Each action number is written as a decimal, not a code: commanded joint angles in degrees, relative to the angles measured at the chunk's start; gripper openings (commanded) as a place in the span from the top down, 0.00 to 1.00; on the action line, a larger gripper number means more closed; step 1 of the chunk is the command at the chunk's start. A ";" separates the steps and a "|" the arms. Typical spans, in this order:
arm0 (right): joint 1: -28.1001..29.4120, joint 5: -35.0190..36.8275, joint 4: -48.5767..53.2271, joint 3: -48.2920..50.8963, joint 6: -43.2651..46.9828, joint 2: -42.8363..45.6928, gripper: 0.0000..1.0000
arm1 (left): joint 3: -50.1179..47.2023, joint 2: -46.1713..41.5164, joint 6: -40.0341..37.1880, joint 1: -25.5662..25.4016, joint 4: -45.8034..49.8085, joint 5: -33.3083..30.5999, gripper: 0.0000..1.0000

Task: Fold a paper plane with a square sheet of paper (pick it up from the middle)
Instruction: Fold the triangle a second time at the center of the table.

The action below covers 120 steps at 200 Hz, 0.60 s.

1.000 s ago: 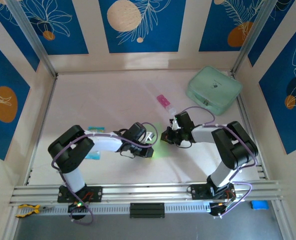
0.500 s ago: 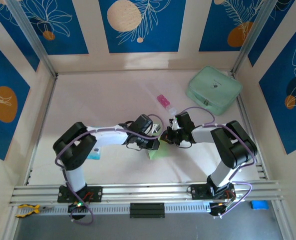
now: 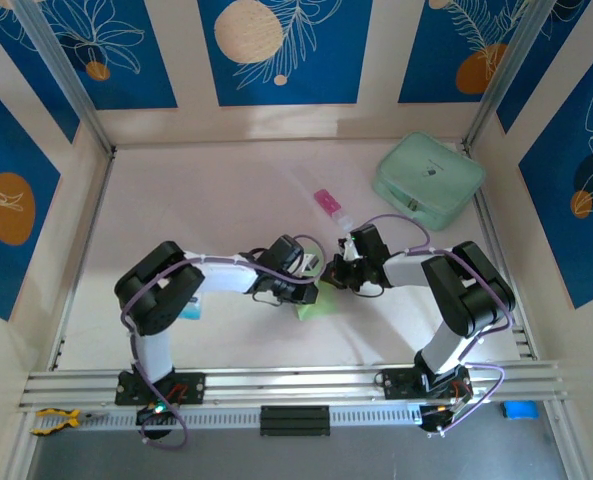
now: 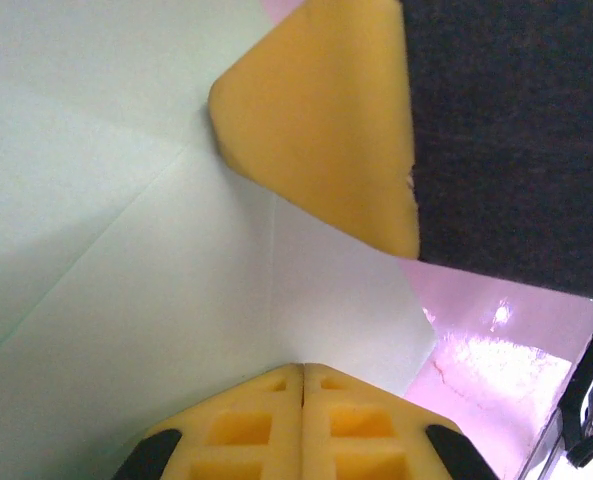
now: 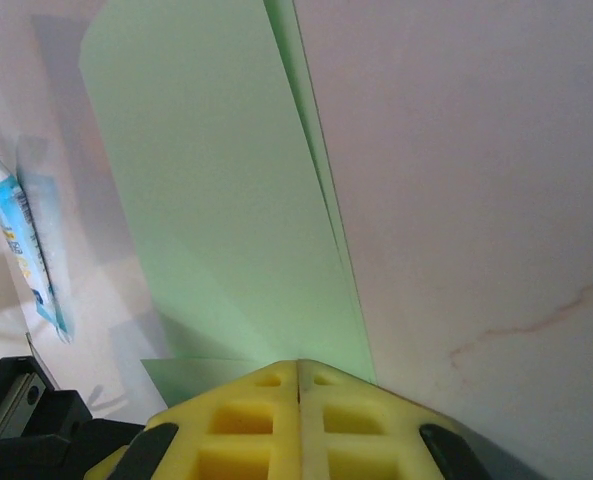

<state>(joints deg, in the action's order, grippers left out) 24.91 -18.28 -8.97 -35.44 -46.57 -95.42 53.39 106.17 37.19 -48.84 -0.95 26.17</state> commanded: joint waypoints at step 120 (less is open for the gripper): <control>-0.03 2.20 5.47 1.09 0.55 -0.01 1.00 | -3.80 -5.87 -5.48 -0.12 12.92 -0.58 0.91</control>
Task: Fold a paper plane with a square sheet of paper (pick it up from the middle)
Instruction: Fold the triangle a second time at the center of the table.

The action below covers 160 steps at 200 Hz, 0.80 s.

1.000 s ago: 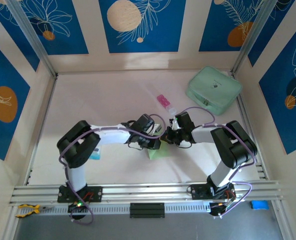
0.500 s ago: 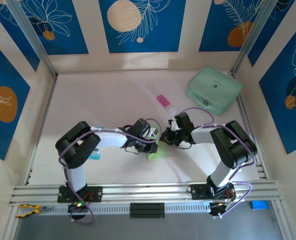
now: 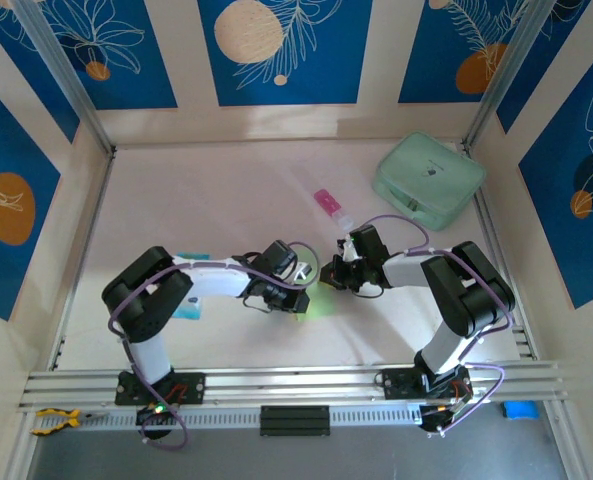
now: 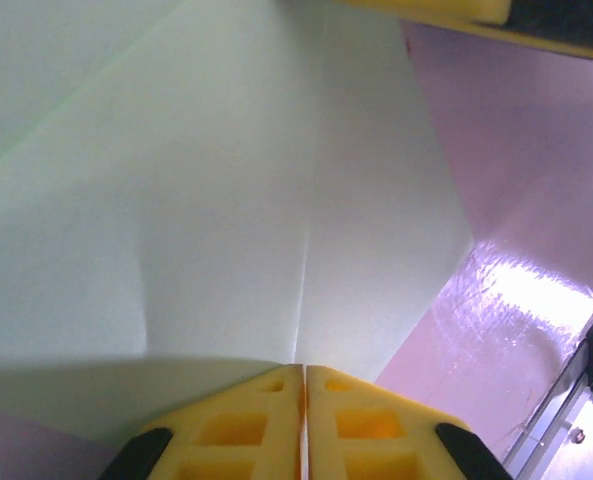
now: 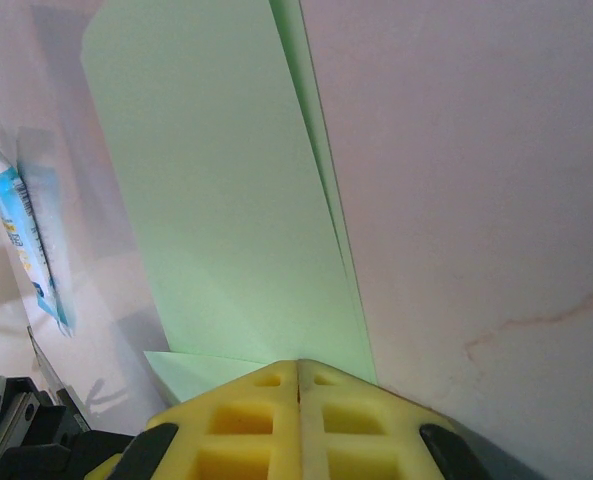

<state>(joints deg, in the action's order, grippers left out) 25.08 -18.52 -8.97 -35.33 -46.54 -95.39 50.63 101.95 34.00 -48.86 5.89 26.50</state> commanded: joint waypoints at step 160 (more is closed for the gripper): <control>7.02 7.49 21.74 6.64 -9.47 24.12 0.56 | 6.12 2.64 -5.89 3.97 6.29 -7.81 0.91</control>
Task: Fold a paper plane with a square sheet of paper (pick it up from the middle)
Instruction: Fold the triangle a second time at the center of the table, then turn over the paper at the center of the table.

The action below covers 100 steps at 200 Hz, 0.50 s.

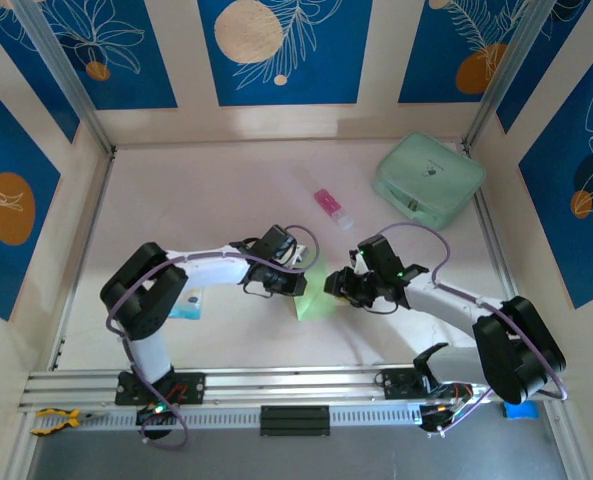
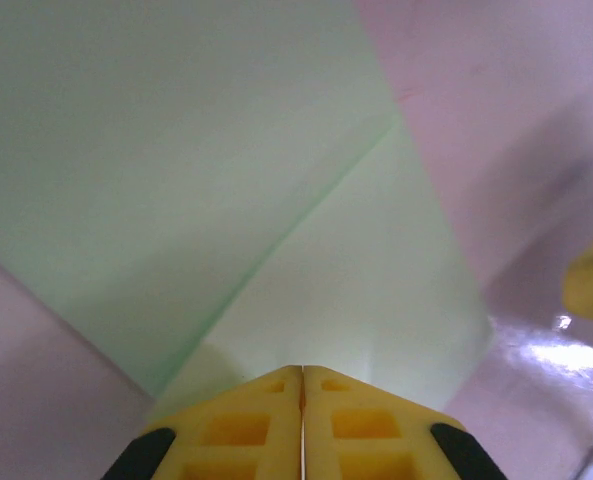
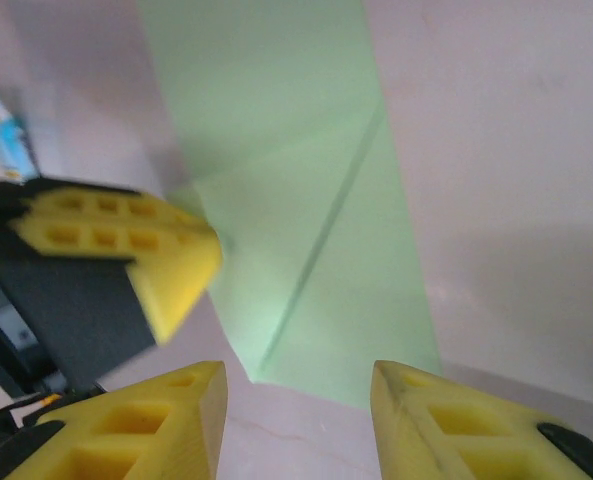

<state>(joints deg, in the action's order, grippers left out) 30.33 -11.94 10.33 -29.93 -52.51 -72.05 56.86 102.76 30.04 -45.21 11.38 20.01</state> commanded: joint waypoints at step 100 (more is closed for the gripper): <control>4.54 1.42 -0.03 -0.82 -4.33 -7.50 0.55 | -2.66 2.33 -3.16 0.34 0.02 -0.23 0.94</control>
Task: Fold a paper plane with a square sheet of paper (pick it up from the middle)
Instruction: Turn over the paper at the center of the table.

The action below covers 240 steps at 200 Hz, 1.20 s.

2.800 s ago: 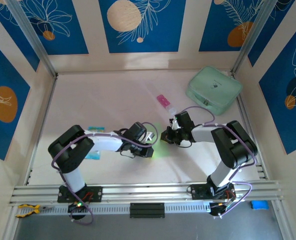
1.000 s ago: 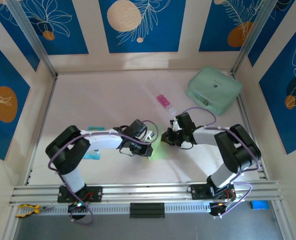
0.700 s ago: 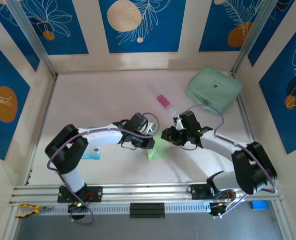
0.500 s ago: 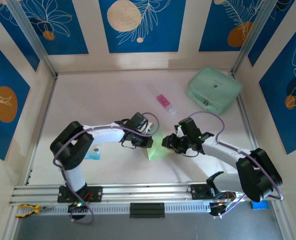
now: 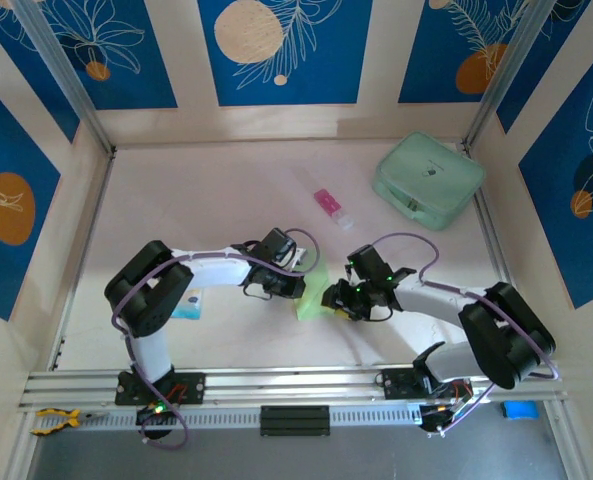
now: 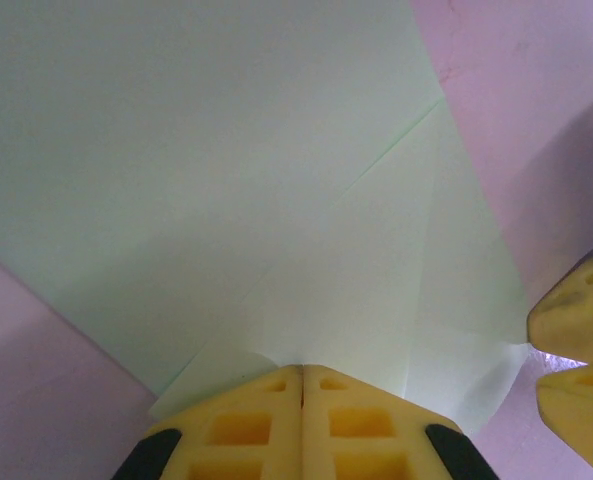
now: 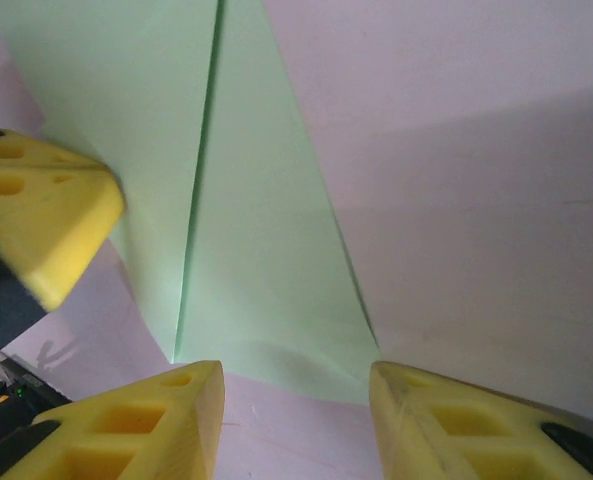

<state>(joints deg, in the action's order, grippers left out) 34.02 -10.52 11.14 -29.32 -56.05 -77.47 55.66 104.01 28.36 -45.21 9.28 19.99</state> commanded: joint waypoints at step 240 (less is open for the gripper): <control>-7.25 -7.23 -17.58 -3.48 1.50 -9.40 0.56 | -1.79 0.55 0.86 0.37 -0.23 2.16 0.94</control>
<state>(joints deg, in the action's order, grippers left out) 27.29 -15.68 -4.19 -31.68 -55.33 -85.95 55.11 104.01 28.60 -45.12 7.70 21.19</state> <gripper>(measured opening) 0.460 0.065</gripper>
